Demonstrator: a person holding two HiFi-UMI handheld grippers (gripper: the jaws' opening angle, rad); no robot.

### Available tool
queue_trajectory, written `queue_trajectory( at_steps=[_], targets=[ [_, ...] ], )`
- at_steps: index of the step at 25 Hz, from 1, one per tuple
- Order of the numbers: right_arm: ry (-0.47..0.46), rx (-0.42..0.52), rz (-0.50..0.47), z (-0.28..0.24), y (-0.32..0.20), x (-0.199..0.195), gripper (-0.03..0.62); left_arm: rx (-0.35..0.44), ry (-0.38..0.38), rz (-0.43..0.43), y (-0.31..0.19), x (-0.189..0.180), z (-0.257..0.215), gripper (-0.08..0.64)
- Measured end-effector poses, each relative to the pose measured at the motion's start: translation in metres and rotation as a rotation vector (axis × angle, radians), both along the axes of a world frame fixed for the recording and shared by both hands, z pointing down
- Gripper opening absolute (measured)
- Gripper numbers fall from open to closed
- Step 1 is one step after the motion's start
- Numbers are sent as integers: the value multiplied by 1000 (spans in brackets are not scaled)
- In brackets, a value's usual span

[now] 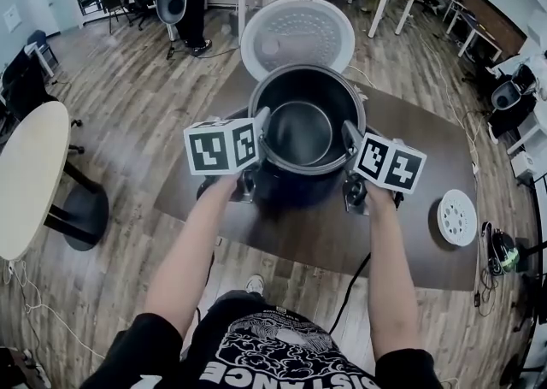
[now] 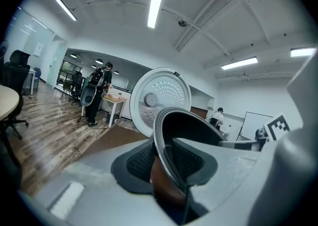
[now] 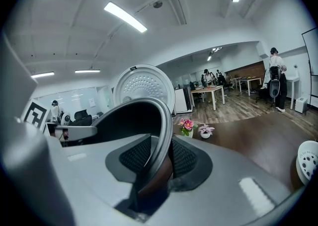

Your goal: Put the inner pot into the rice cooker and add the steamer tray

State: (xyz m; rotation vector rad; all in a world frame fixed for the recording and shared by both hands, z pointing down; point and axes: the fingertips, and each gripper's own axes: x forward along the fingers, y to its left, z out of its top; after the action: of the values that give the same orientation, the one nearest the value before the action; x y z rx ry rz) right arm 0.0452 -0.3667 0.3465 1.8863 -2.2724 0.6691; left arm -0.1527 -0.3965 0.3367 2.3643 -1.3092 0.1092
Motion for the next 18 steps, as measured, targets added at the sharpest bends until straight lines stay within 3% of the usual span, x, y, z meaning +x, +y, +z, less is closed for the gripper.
queue_trajectory(
  at_steps=[18],
  targets=[
    [5, -93, 20, 54, -11, -3, 121, -67, -40, 36, -19, 1, 55, 118]
  ],
)
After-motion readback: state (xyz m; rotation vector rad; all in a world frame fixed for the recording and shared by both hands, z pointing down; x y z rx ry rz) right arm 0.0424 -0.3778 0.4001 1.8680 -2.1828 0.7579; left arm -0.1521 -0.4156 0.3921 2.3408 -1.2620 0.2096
